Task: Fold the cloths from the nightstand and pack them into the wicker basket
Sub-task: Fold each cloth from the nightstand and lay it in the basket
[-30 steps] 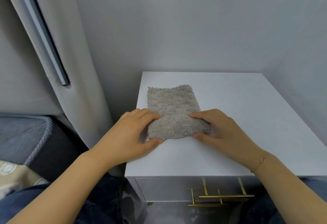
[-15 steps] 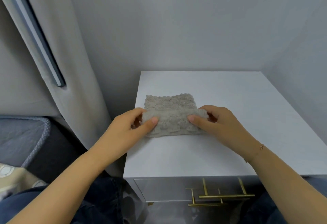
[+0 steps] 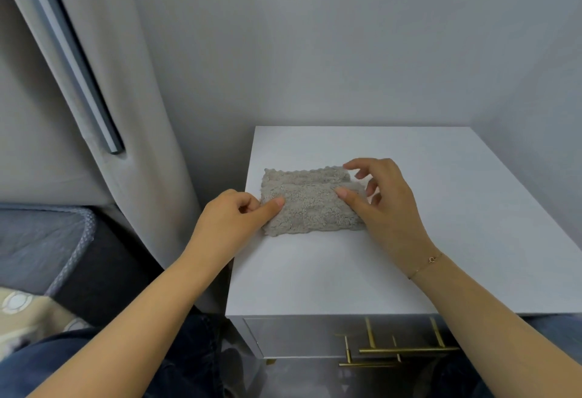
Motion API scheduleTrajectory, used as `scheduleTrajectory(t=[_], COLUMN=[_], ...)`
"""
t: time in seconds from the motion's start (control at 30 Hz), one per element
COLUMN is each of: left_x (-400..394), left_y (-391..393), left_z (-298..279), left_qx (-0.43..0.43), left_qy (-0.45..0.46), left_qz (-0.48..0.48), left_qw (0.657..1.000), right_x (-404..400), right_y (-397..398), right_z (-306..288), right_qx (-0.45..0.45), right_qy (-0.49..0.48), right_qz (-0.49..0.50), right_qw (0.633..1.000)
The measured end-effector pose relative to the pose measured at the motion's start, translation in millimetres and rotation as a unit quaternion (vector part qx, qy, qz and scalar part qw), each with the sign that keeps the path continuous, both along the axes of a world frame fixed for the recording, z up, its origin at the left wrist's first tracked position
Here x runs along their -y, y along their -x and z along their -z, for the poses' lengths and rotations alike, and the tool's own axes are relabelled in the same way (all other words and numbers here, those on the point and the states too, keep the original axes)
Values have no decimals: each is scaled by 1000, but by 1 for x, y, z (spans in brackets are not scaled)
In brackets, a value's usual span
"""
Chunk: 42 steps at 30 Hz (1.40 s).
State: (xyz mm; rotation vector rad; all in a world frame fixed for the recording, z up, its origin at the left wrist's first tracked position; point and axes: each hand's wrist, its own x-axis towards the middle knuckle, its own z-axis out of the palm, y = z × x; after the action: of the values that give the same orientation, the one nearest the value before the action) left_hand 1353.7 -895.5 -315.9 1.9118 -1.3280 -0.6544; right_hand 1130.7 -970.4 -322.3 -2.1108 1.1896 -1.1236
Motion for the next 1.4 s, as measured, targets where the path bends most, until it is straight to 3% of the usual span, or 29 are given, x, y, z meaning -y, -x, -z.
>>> scheduleTrajectory(t=[0.1, 0.2, 0.27, 0.37, 0.47, 0.63, 0.77, 0.97, 1.13, 1.27, 1.33, 1.4], left_x=[-1, -4, -4, -6, -7, -2, -9, -24, -10, 5, 12, 17], left_y=[1, 2, -1, -8, -13, -10, -6, -4, 0, 1, 2, 0], left_z=[5, 4, 1, 2, 11, 9, 1, -11, -18, -20, -24, -30], left_qx=[40, 112, 161, 237, 268, 261, 243, 69, -37, 20, 72, 56], left_qy=[32, 144, 206, 199, 157, 158, 151, 56, 24, -23, -28, -50], left_qz=[-20, -7, 67, 187, 216, 201, 223, 213, 157, 121, 115, 127], left_qw=[998, 983, 963, 932, 926, 931, 932, 973, 987, 992, 990, 989], right_x=[2, 1, -1, 0, 3, 6, -1, -18, -15, -6, -1, 4], right_y=[4, 11, 16, 20, 18, 13, 25, 33, 21, 10, 8, 8], right_z=[0, 0, 1, 7, 10, 10, -5, -26, -24, -13, -10, -10], right_qx=[-76, -110, -137, -186, -185, -191, -156, -52, -14, -52, -45, -36], right_qy=[109, 79, 61, 65, 71, 110, 38, -153, -179, -104, -110, -136], right_qz=[-23, -72, -93, -107, -99, -88, -144, -135, -82, -2, 6, -2], right_qw=[991, 988, 984, 975, 975, 971, 976, 978, 980, 993, 993, 990])
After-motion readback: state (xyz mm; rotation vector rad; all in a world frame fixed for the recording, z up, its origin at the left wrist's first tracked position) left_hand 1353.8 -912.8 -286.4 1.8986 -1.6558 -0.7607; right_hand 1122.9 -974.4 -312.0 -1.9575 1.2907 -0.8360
